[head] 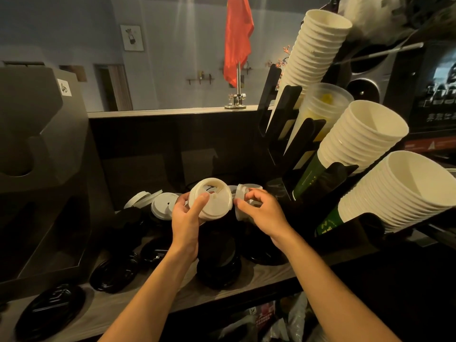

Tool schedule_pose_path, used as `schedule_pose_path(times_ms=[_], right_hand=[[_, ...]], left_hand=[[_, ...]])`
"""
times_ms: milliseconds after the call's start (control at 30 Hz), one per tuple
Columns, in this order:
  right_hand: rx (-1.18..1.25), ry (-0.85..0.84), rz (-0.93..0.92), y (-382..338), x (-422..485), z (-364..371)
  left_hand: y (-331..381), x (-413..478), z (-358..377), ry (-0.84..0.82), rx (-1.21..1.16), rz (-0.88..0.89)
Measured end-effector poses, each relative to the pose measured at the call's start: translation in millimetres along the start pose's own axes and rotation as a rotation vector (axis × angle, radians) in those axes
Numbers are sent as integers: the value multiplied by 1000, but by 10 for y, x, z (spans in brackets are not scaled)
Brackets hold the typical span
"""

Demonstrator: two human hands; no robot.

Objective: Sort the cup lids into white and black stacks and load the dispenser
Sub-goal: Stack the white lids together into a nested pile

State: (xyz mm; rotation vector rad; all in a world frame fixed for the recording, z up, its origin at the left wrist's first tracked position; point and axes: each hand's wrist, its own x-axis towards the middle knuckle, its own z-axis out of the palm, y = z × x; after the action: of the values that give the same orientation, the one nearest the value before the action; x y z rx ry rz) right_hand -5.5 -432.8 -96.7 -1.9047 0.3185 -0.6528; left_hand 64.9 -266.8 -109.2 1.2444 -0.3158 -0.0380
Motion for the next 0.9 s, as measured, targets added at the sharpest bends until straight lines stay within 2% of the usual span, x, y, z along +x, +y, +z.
schedule_pose_path(times_ms=[167, 267, 367, 600, 700, 900], right_hand=[[276, 49, 85, -115, -37, -29], [328, 92, 88, -219, -23, -51], [368, 57, 95, -306, -25, -51], [270, -67, 158, -472, -71, 98], [160, -59, 206, -493, -72, 141], [-3, 39, 120, -528, -78, 175]], left_hand=[[-3, 2, 5, 3, 9, -7], [-2, -8, 5, -5, 11, -2], [5, -13, -5, -31, -5, 0], [52, -62, 14, -125, -55, 28], [75, -81, 20, -141, -73, 26], [79, -77, 14, -187, -27, 49]])
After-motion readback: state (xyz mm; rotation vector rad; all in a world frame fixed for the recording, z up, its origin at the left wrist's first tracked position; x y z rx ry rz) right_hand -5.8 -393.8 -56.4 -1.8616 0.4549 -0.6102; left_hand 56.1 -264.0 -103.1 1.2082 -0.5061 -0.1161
